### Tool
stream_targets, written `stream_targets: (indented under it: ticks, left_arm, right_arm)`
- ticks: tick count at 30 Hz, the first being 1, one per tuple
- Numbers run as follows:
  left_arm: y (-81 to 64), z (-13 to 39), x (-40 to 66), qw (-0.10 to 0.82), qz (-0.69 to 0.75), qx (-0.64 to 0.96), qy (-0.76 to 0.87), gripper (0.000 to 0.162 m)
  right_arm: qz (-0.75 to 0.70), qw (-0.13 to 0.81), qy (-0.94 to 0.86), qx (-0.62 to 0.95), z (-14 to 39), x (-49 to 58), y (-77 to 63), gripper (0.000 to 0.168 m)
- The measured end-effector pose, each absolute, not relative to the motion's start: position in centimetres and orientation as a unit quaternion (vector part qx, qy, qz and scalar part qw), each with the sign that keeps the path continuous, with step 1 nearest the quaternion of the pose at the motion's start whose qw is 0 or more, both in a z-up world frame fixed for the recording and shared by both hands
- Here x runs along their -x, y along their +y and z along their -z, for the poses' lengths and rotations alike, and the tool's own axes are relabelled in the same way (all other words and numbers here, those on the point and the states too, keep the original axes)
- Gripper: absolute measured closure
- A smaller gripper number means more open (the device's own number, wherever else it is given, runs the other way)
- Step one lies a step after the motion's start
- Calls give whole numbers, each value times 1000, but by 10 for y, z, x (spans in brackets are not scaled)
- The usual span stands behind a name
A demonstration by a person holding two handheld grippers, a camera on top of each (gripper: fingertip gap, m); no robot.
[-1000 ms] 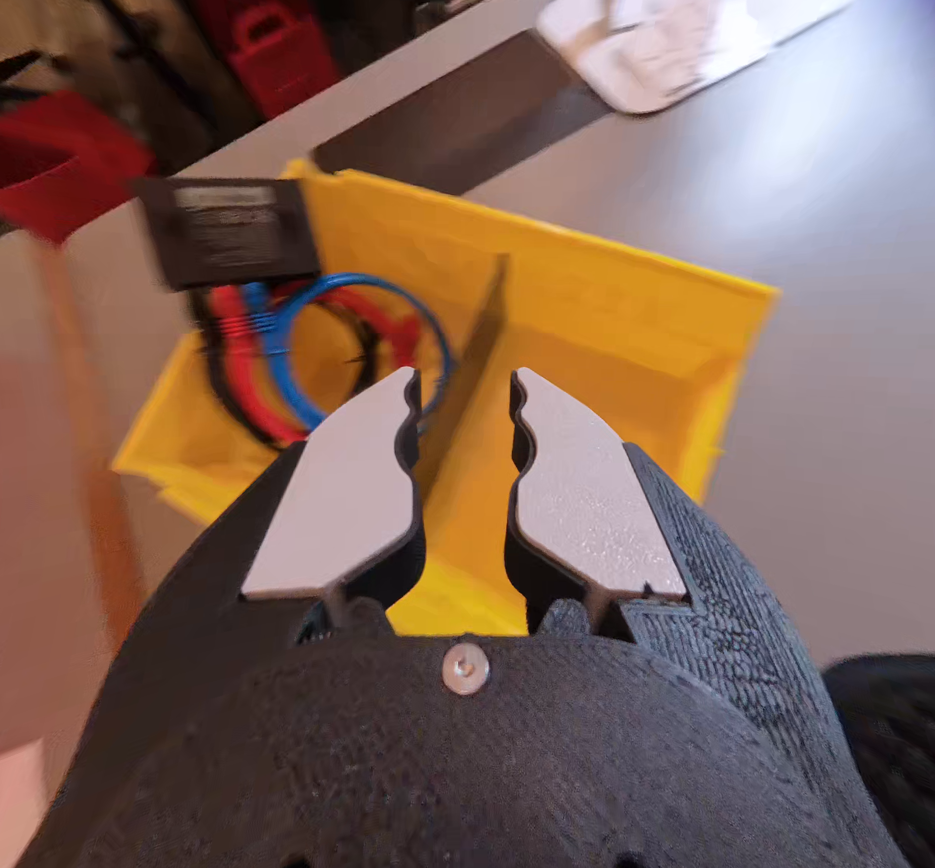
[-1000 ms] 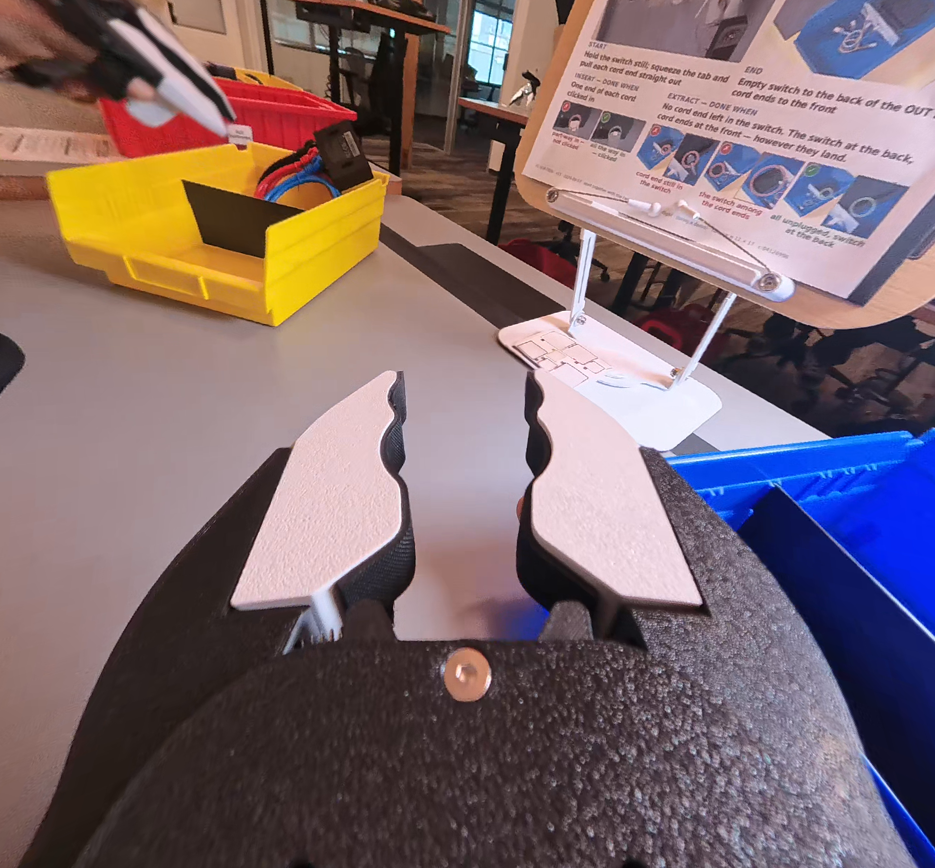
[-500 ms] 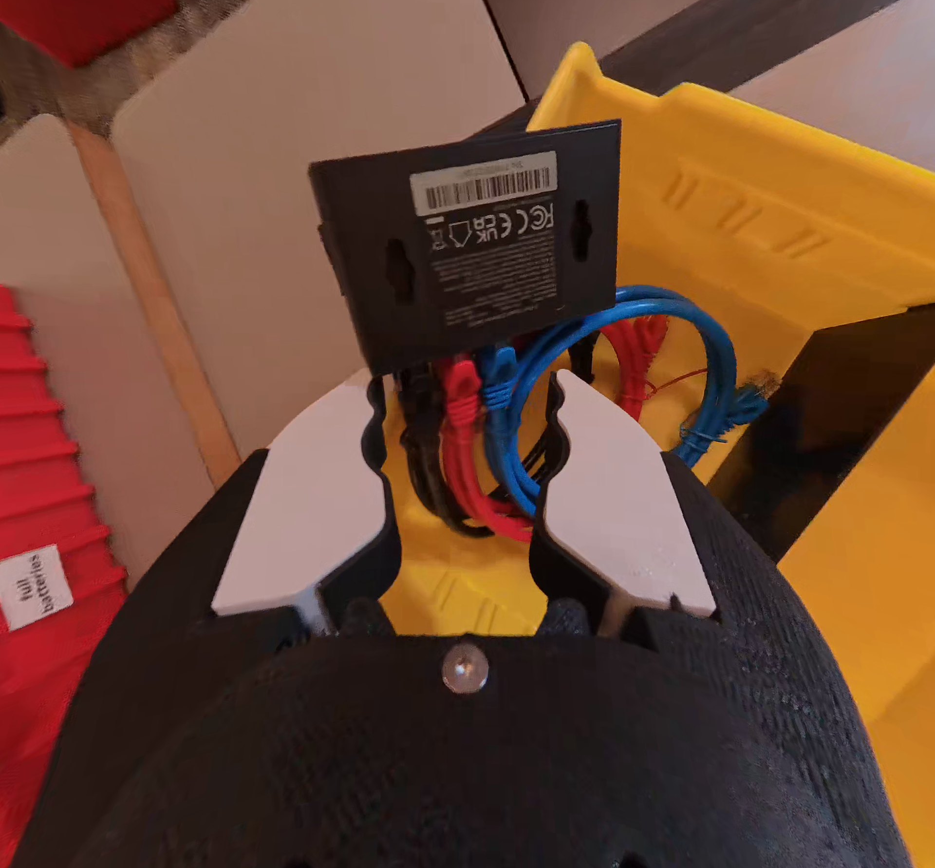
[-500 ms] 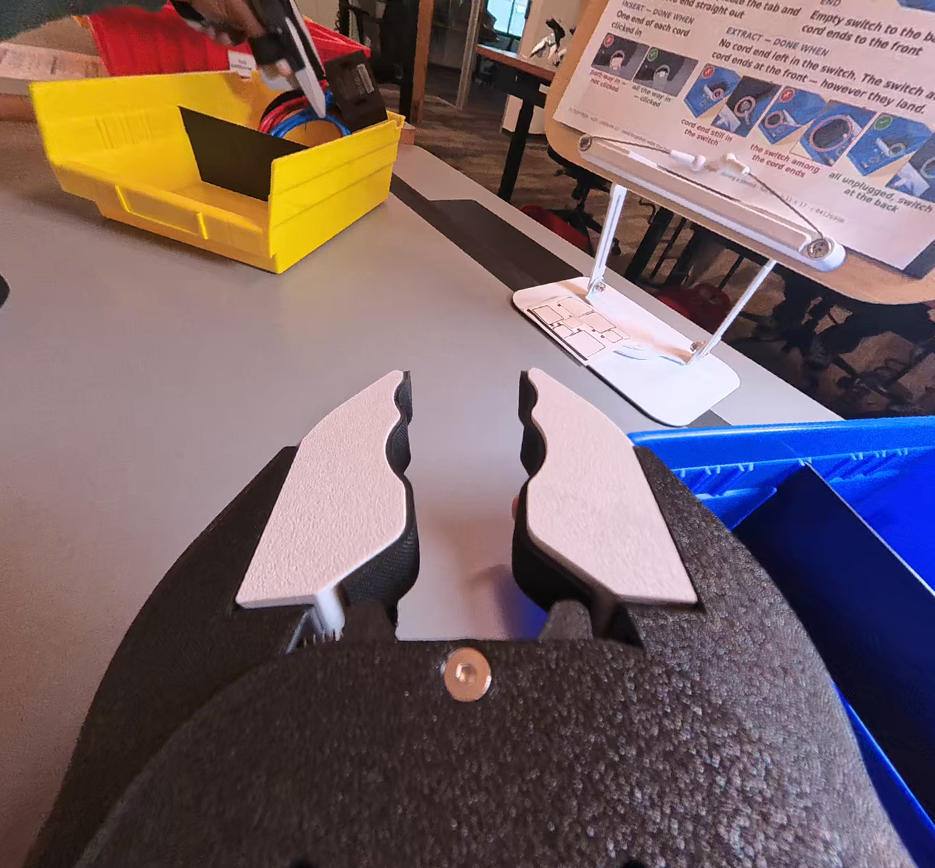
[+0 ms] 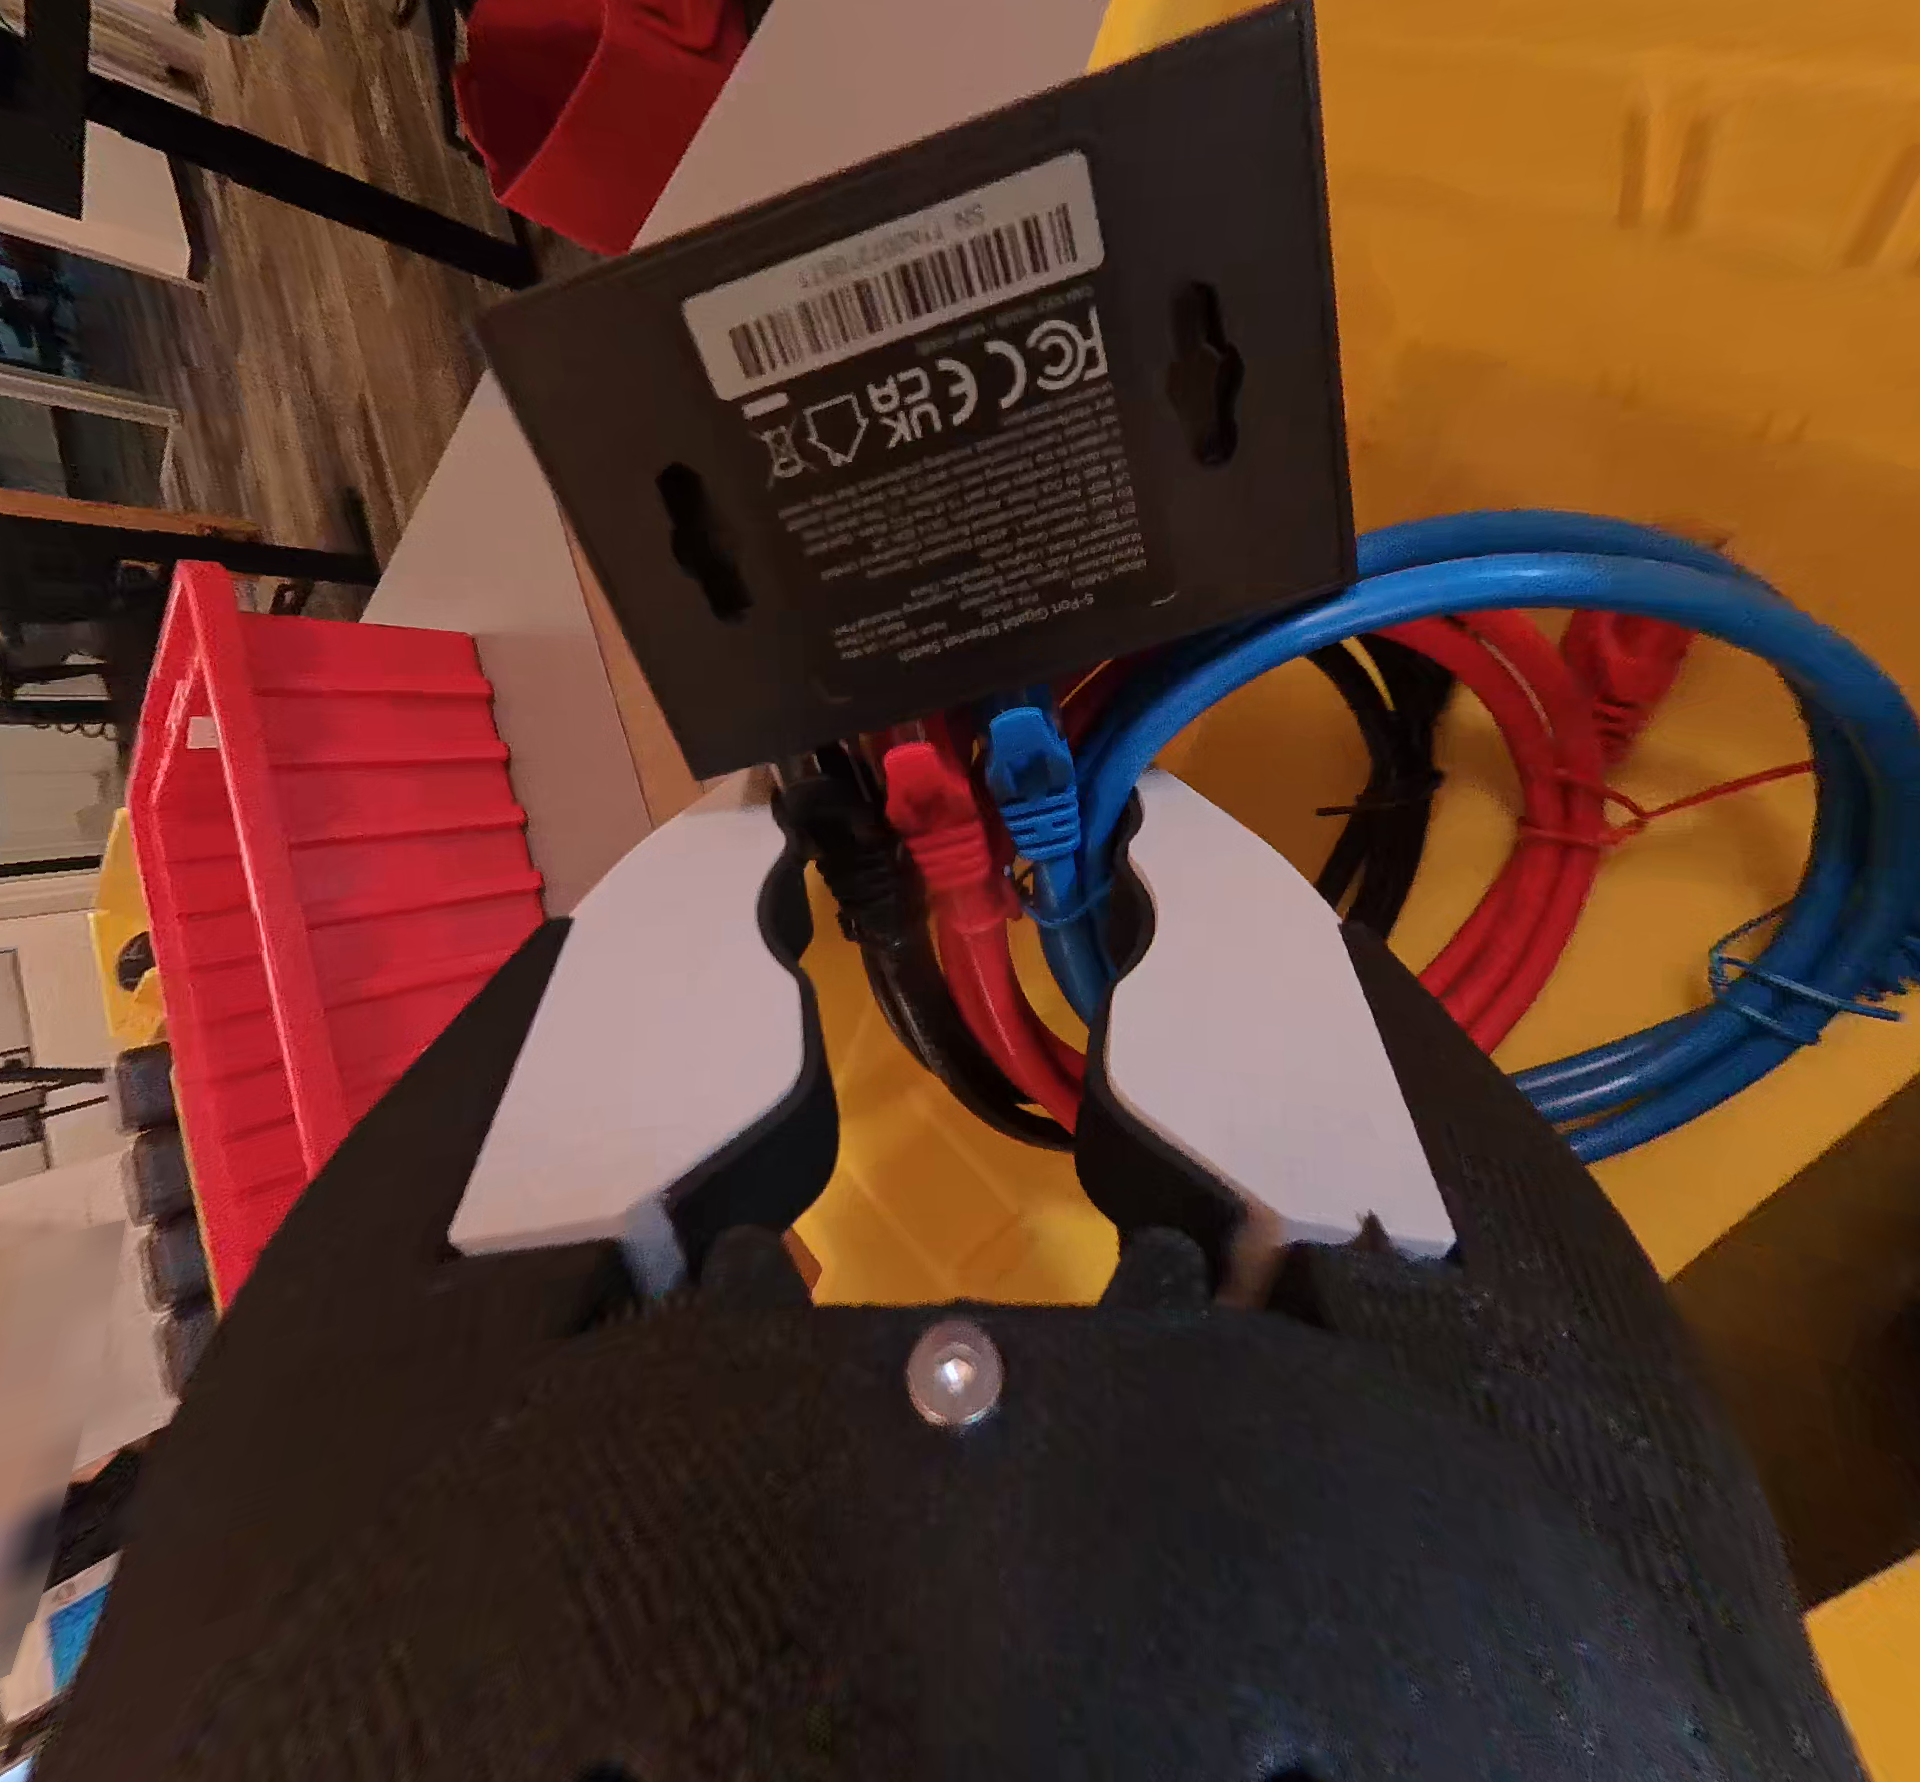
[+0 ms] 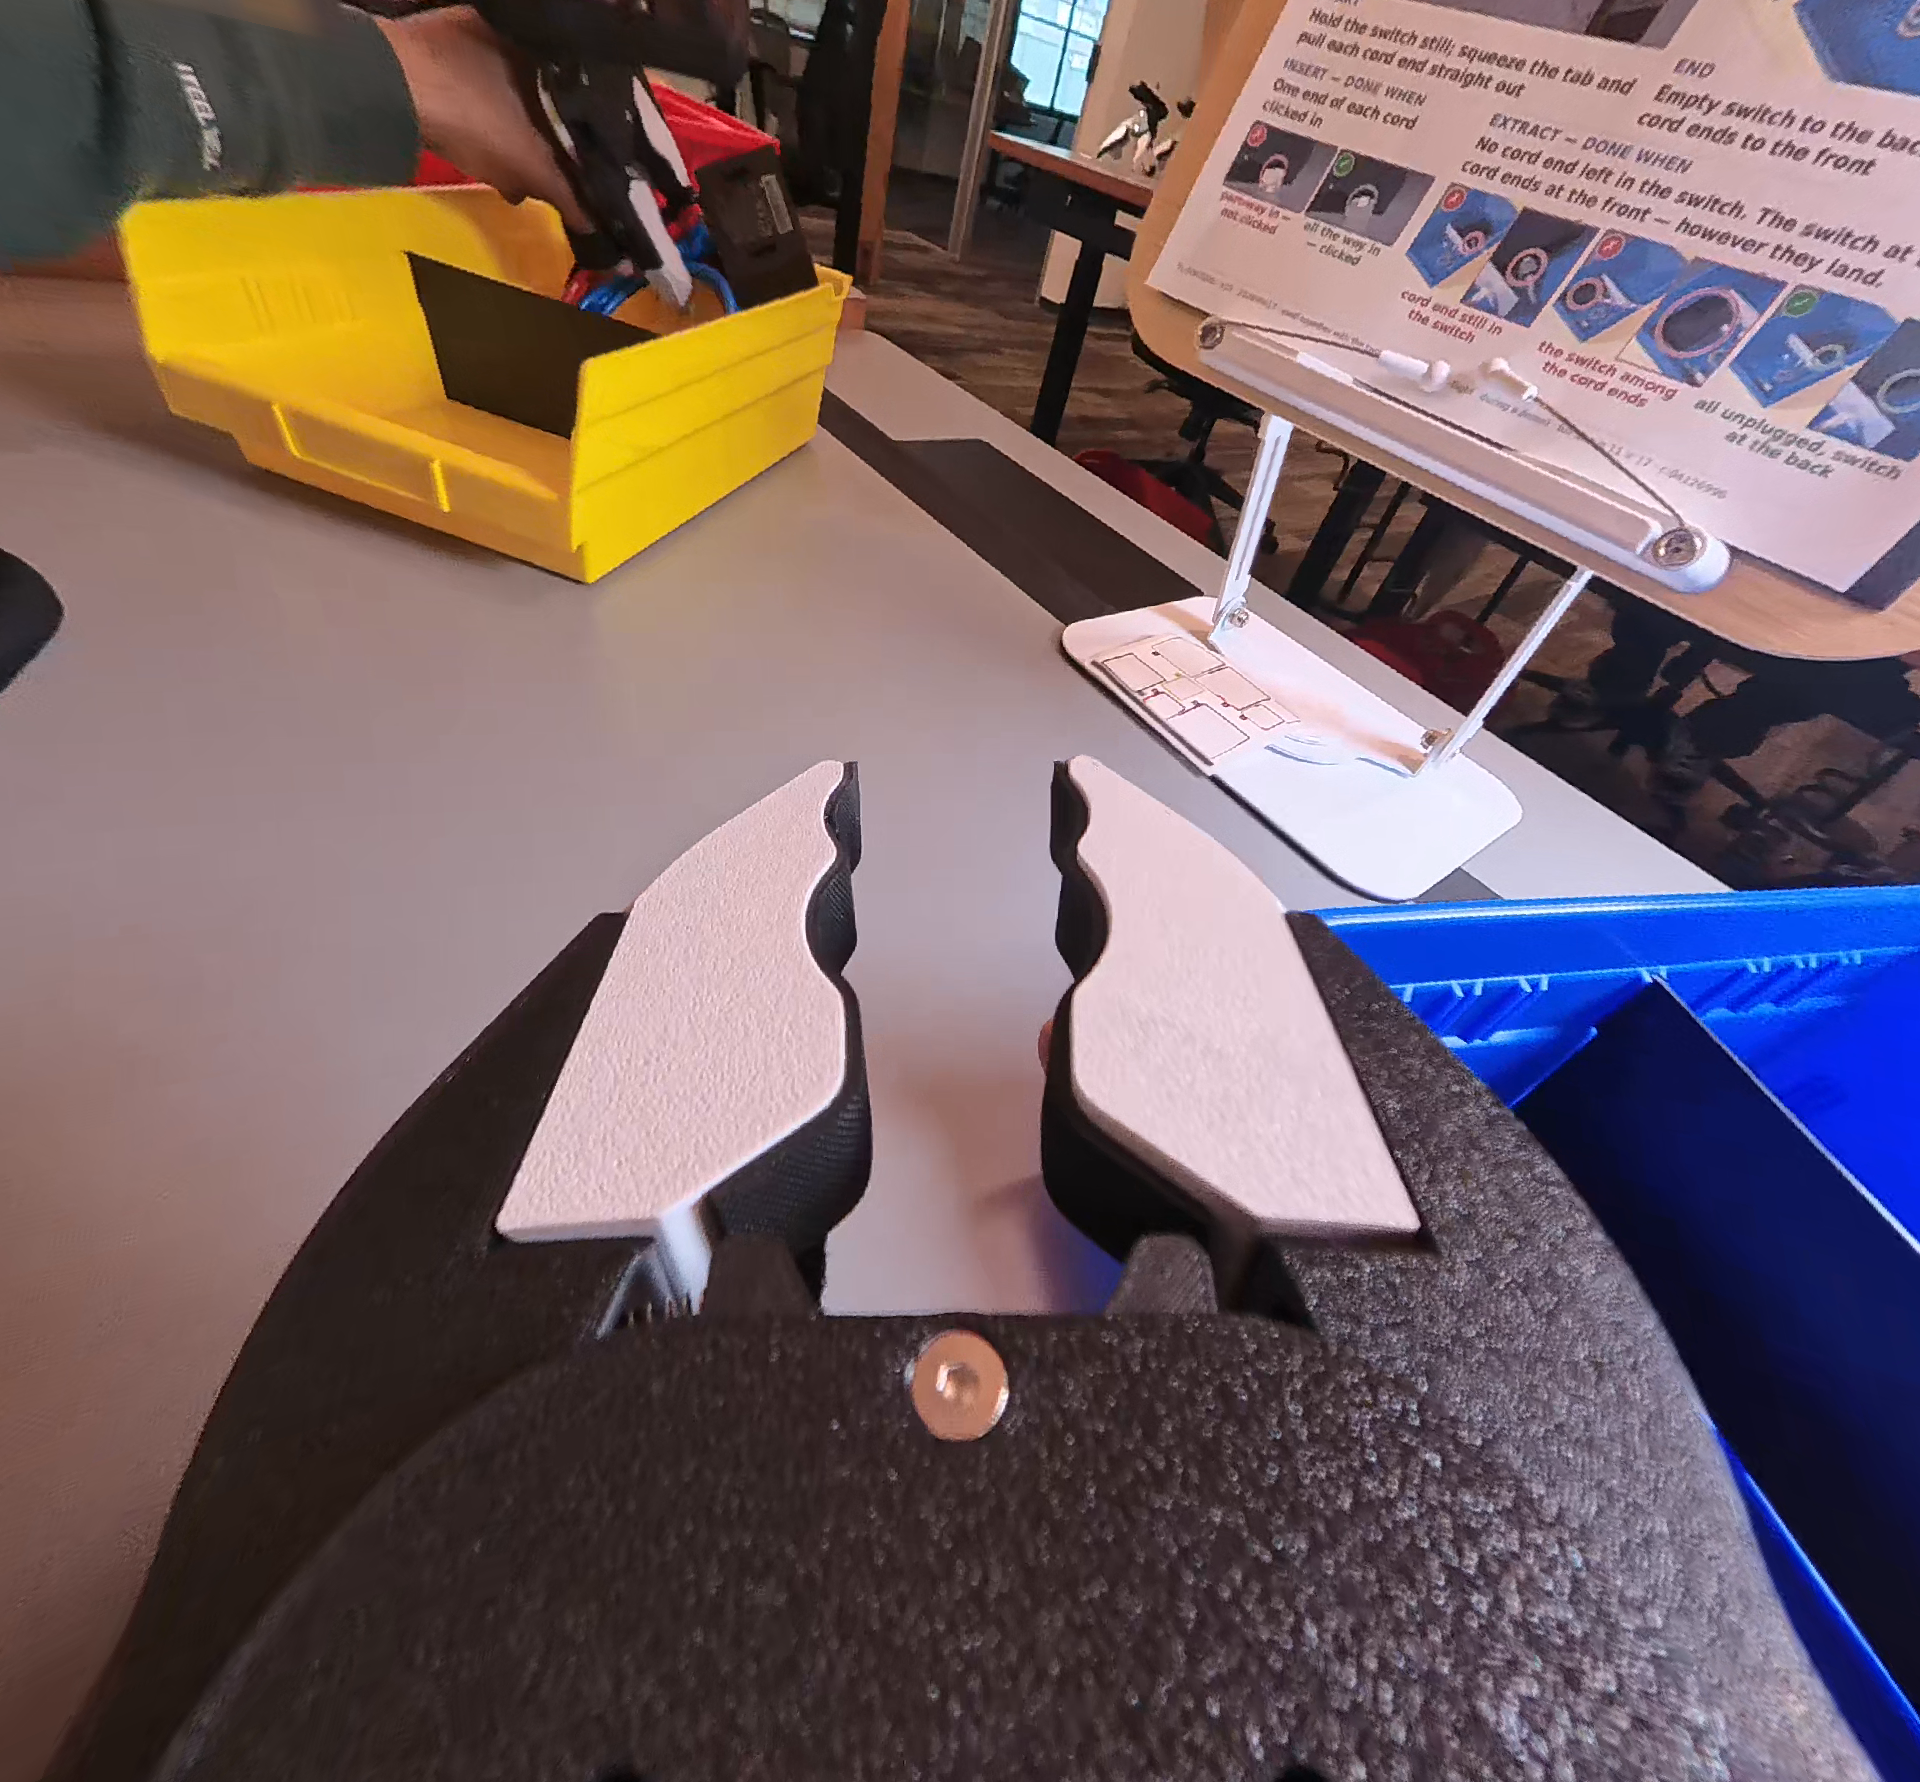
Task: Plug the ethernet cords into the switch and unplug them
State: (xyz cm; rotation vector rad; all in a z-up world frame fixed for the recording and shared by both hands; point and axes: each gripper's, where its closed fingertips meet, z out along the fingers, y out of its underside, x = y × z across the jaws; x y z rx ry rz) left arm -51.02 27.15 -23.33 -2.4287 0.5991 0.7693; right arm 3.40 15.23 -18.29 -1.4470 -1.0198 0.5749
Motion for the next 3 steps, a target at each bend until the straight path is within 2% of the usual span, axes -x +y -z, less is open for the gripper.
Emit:
stream_targets:
  ticks: [1, 3]
  left_arm:
    - [271, 230, 510, 264, -285, 895, 219, 108]
    - [270, 221, 510, 277, -289, 889, 222, 109]
  right_arm:
    - [-245, 600, -438, 622, 181, -35, 152, 133]
    - [-244, 605, -435, 621, 178, -38, 151, 134]
